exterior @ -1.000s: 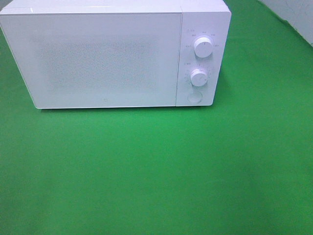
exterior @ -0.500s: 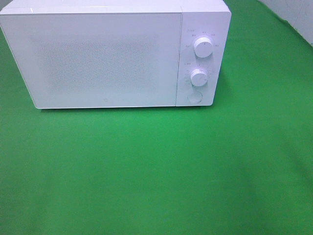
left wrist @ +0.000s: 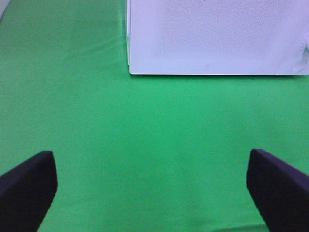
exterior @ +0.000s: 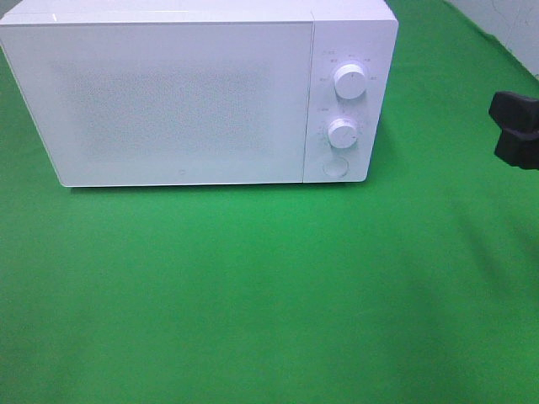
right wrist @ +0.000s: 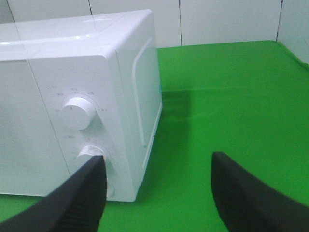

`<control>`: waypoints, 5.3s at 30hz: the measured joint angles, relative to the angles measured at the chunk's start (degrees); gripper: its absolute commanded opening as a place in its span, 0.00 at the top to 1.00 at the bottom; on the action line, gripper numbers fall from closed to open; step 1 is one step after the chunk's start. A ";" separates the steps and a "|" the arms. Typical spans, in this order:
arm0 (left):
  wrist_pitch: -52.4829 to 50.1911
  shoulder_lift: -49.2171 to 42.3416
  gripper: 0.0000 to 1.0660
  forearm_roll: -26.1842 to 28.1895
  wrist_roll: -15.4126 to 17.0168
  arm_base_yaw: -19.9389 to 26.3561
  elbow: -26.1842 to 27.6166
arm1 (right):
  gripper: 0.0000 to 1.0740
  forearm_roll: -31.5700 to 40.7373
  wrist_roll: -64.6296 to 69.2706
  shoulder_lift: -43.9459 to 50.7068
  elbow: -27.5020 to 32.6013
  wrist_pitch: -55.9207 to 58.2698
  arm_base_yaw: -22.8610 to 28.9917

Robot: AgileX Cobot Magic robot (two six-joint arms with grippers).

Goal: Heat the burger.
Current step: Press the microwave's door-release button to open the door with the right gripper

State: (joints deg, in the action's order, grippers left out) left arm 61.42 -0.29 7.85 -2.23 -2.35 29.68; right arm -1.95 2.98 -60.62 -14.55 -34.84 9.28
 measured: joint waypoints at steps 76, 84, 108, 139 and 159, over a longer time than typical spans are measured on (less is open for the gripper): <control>0.00 0.00 0.06 0.00 0.00 0.00 0.00 | 1.00 47.73 65.43 -34.43 -9.00 -19.94 35.81; 0.00 0.00 0.06 0.00 0.00 0.00 0.00 | 1.00 46.58 65.26 -37.59 -12.95 -17.25 33.17; 0.00 0.00 0.06 0.00 0.00 0.00 0.00 | 1.00 43.20 68.98 -54.32 -29.68 -12.43 26.59; 0.00 0.00 0.06 0.00 0.00 0.00 0.00 | 1.00 46.47 71.68 -61.94 -38.73 -11.69 24.52; 0.00 0.00 0.06 0.00 0.00 0.00 0.00 | 1.00 47.78 74.89 -62.85 -39.08 -15.30 25.32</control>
State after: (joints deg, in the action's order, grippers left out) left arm 61.42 -0.29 7.85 -2.23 -2.35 29.68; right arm 45.84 77.86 -123.47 -53.63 -50.13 34.61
